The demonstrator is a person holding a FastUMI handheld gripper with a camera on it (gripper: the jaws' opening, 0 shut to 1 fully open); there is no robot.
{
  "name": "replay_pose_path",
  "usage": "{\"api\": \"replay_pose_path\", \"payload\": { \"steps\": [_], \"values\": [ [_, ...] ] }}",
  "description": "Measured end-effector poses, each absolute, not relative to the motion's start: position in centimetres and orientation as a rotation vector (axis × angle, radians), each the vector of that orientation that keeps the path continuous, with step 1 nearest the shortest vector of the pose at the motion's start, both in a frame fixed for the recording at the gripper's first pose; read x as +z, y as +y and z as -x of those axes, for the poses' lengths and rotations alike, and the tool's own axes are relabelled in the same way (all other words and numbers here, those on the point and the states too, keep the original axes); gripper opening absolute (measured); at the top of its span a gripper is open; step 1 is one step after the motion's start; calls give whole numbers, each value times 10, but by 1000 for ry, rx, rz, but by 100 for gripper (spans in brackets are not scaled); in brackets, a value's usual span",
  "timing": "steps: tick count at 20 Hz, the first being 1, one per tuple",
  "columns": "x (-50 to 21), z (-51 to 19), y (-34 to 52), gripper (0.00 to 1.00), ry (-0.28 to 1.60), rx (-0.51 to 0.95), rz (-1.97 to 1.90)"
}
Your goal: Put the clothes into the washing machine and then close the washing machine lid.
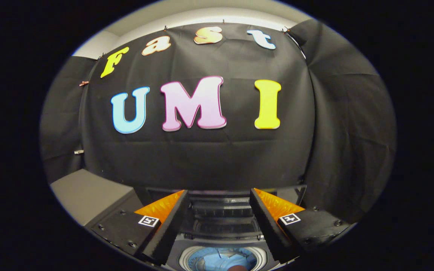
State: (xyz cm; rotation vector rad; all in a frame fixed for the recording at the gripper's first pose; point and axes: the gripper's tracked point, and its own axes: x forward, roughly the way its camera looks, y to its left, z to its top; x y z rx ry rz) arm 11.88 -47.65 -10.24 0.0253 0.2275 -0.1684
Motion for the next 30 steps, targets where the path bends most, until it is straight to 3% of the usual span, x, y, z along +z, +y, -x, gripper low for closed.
{"api": "replay_pose_path", "payload": {
  "steps": [4,10,13,30],
  "values": [
    [-86,-162,-493,99,170,-201,4],
    [-150,-197,-513,99,355,-249,38],
    [-177,-195,-517,98,436,-261,45],
    [-178,-176,-512,100,482,-255,-16]
  ]
}}
